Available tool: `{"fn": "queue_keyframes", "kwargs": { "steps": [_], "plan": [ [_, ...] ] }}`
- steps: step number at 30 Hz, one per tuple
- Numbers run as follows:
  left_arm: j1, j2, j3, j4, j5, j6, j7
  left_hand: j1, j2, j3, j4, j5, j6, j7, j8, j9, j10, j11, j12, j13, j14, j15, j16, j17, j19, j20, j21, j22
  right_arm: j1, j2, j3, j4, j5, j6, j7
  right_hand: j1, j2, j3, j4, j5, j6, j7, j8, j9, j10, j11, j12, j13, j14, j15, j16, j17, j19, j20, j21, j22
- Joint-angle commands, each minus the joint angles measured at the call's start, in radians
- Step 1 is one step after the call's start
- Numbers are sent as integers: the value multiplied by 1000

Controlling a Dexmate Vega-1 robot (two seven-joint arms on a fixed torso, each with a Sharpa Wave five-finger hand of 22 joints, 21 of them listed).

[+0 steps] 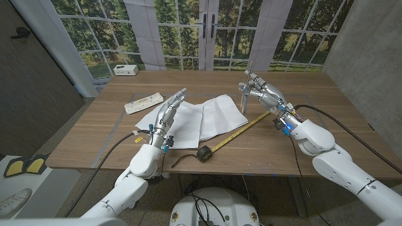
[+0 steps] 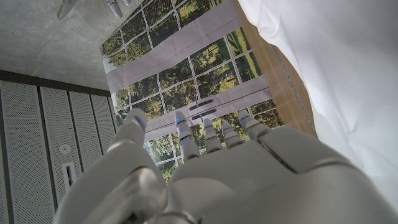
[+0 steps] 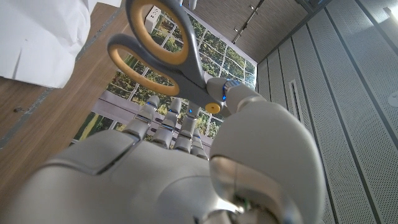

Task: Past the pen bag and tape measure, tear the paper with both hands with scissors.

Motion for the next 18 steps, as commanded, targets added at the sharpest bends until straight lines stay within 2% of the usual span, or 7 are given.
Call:
{"fn": "queue_keyframes", "kwargs": {
  "steps": [1, 2, 6, 8, 12, 18],
  "plan": [
    [18, 10, -14, -52, 149, 30, 88, 37, -32, 0, -5, 7, 28, 2, 13, 3, -18, -14, 6, 6, -13, -74, 3, 1, -5, 0, 4, 0, 12, -3, -11, 0, -1, -6, -5, 0, 9, 18, 9, 6, 4, 2, -2, 3, 139, -129, 11, 1, 12, -130, -3, 2, 2, 2, -1, 2],
    [21, 9, -16, -56, 159, 30, 97, 46, -47, -5, -5, 9, 31, 1, 13, 3, -22, -13, 6, 6, -18, -72, 2, 2, -5, 2, 4, 0, 13, -3, -11, 0, 3, -6, -2, 0, 9, 19, 9, 7, 4, 2, -2, 3, 139, -128, 11, -1, 12, -130, -3, 2, 2, 3, 0, 2],
    [30, 16, -23, -74, 190, 47, 117, 94, -148, -44, 1, 28, 53, 0, 15, 2, -45, -18, 7, 6, -48, -67, 0, 3, -29, 17, -3, 0, 12, -4, -12, -1, 2, -6, -3, -1, 8, 20, 9, 9, 6, 2, -2, 3, 140, -127, 11, -3, 14, -130, -4, 3, 2, 2, 0, 2],
    [37, 24, -28, -93, 224, 70, 134, 113, -176, -59, 5, 36, 51, 3, 9, 2, -68, -11, 2, 6, -69, -58, -1, 4, -47, 28, -5, 1, 13, -6, -13, -2, -2, -6, -5, -1, 8, 21, 9, 9, 6, 3, -2, 3, 139, -128, 11, -3, 14, -129, -4, 3, 3, 3, 0, 2],
    [42, 31, -31, -114, 281, 88, 164, 132, -182, -75, 15, 40, 90, 22, 17, 2, -79, -8, 5, 5, -87, -52, 2, 4, -76, 48, -6, 1, 13, -7, -15, -4, -7, -6, -7, -1, 7, 22, 8, 11, 7, 2, -3, 3, 139, -128, 12, -4, 14, -130, -5, 4, 3, 3, 0, 2],
    [37, 48, -26, -141, 347, 125, 182, 145, -169, -74, 19, 40, 71, 37, 4, 2, -82, -8, 7, 5, -93, -48, 3, 4, -80, 55, -4, 2, 15, -6, -18, -5, -8, -7, -8, 0, 6, 26, 6, 13, 8, 2, -3, 3, 138, -129, 14, -5, 14, -130, -6, 4, 2, 4, 0, 2]
  ]
}}
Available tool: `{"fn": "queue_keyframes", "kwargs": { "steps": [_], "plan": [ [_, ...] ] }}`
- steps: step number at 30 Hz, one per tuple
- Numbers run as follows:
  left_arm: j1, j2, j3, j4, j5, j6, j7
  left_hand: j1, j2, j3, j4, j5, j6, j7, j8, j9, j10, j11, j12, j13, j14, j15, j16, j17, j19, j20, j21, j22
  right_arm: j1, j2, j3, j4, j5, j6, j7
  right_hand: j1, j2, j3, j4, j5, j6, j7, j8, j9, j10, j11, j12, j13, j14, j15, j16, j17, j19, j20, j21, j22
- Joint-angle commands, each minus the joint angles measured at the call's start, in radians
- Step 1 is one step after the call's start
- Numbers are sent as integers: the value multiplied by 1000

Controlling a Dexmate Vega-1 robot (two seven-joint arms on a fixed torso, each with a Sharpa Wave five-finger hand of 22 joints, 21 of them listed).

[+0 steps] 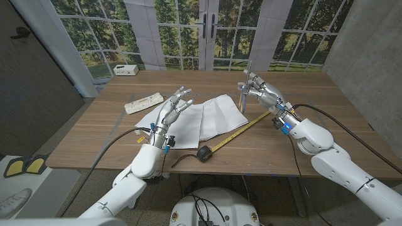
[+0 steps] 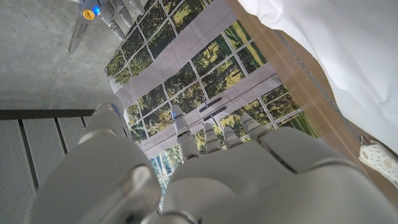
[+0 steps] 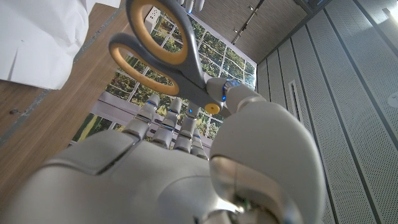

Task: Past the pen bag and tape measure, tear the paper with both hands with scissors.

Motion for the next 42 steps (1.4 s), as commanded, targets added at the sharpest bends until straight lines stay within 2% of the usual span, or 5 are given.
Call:
{"fn": "queue_keyframes", "kwargs": {
  "steps": [1, 7, 12, 26, 42],
  "plan": [
    [7, 29, -3, -64, 146, 69, 63, 21, 11, -1, 3, 5, -5, 10, -4, 2, -8, -4, 7, 3, -7, -47, 3, 2, -10, -1, 1, 1, 5, -2, -7, -4, -6, -3, -2, 3, 4, 21, 9, 9, 8, 1, -3, 3, 139, -127, 13, 2, 9, -135, -2, 5, 2, 4, 1, 3],
    [-7, 37, 10, -74, 180, 87, 69, 33, 23, 2, 5, 4, 7, 15, -3, 3, -3, -2, 11, 3, -4, -46, 6, 1, -2, -6, 6, 1, 10, -1, -10, -1, -1, -1, 5, 1, 2, 23, 9, 11, 7, 1, -4, 3, 135, -127, 16, 3, 10, -133, -3, 6, 2, 4, 1, 3],
    [-18, 40, 23, -71, 179, 88, 63, 47, 35, 5, 6, 4, 1, -7, -9, 3, -1, 0, 13, 3, -3, -43, 7, 1, 1, -3, 7, 1, 15, 2, -13, 3, -1, 1, 9, 0, 3, 25, 10, 12, 8, 2, -4, 3, 135, -126, 15, -2, 9, -134, -4, 7, 2, 4, 1, 3],
    [-52, 37, 58, -46, 161, 62, 38, 94, 69, 20, 6, 6, -4, 11, -17, 6, -7, 8, 15, 2, 6, -38, 10, 0, 25, -10, 15, 1, 29, 5, -27, 8, -2, -3, 18, -2, 2, 29, 9, 15, 8, 1, -5, 3, 136, -126, 18, -7, 8, -134, -6, 9, 2, 4, 1, 3],
    [-74, 39, 90, -39, 142, 59, -6, 113, 76, 21, 6, 6, 4, 16, -16, 8, -9, 4, 15, 2, 4, -39, 8, 0, 26, -16, 13, 1, 35, 21, -39, 15, 6, 6, 22, -5, 2, 33, 10, 18, 11, 2, -4, 3, 136, -127, 20, -14, 11, -135, -6, 11, 0, 3, 1, 3]
  ]
}}
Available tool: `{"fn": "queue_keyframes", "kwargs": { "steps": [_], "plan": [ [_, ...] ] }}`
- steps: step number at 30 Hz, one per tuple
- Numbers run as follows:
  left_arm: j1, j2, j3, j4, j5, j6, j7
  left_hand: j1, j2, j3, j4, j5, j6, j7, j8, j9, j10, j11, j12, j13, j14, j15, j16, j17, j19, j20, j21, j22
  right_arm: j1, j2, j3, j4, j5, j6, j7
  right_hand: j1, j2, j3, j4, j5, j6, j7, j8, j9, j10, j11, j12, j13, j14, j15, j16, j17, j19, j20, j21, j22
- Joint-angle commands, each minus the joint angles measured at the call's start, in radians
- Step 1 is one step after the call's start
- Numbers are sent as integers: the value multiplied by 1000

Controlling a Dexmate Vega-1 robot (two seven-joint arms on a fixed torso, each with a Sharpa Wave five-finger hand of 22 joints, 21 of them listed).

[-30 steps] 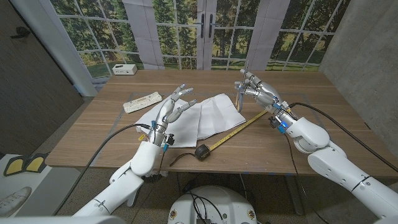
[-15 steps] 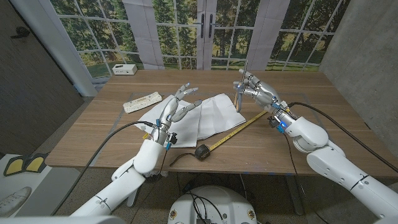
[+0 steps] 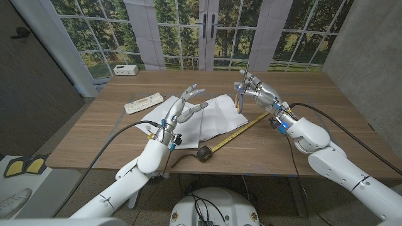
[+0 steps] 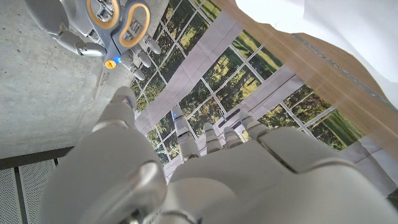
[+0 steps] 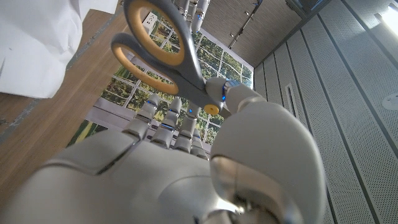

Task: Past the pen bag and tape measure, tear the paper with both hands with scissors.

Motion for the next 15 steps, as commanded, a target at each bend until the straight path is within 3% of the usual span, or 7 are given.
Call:
{"fn": "queue_keyframes", "kwargs": {
  "steps": [1, 15],
  "plan": [
    [-23, -1, 28, 7, -10, -2, -33, 14, 3, 8, 2, 6, 5, 5, -2, 3, -2, -4, 8, 2, 0, -44, 4, 3, 3, 0, 8, 1, 6, 9, -9, 3, 5, 7, 6, 2, 10, 18, 11, 6, 7, 6, -1, 2, 136, -128, 18, 6, 6, -130, -6, 2, 0, 3, 1, 3],
    [-61, -4, 64, 16, 3, 8, -66, 30, 11, 8, 4, 7, 13, 8, -1, 6, 0, -6, 10, 1, 0, -43, 4, 3, 6, -2, 8, 0, -1, 16, -12, -5, 17, 16, 10, 2, 10, 23, 10, 10, 10, 4, 0, 2, 140, -128, 22, 2, 11, -133, -6, 4, 0, 2, 1, 3]
  ]
}}
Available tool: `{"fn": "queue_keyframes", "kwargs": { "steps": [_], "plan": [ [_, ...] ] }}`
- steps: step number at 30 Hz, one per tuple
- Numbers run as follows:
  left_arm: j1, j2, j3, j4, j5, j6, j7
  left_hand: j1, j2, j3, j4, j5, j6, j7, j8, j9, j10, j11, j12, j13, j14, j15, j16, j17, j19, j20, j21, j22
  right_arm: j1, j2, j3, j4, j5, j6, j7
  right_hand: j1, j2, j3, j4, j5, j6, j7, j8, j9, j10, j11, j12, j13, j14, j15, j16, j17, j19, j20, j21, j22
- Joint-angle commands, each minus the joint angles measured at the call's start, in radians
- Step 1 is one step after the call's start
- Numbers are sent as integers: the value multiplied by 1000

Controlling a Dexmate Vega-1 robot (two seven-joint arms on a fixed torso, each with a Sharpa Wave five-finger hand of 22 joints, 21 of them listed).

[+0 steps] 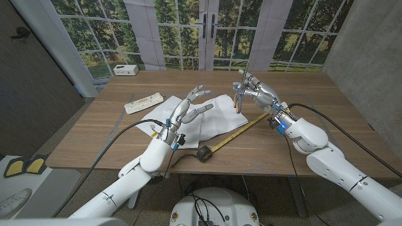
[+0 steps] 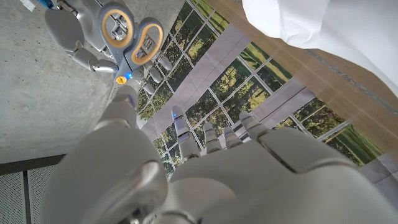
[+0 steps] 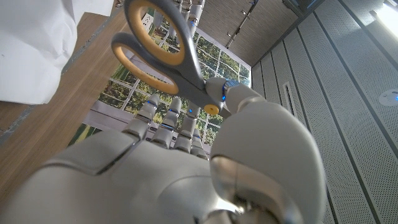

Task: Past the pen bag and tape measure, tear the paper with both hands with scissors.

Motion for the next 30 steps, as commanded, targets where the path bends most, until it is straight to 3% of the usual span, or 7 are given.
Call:
{"fn": "queue_keyframes", "kwargs": {
  "steps": [1, 30],
  "plan": [
    [-32, -4, 31, 8, 10, 10, -28, 14, 2, 3, 0, 7, 6, 1, -2, 6, -1, -6, 10, 1, 0, -42, 4, 2, 6, -3, 8, 0, -4, 5, -3, -7, 3, 9, 3, 1, 9, 19, 14, 6, 10, 5, 0, 2, 140, -128, 20, 3, 11, -133, -6, 4, 0, 2, 1, 3],
    [-48, -12, 69, -1, 64, 27, -15, 51, 19, -2, 3, 7, 78, -4, 15, 8, 12, -24, 18, 2, -8, -44, 3, 3, 5, -11, 5, 0, 11, 9, -29, -3, -27, 10, 7, -3, 7, 27, 13, 11, 18, 0, 0, 2, 144, -129, 29, -3, 14, -132, -8, 7, 0, 1, 1, 3]
  ]
}}
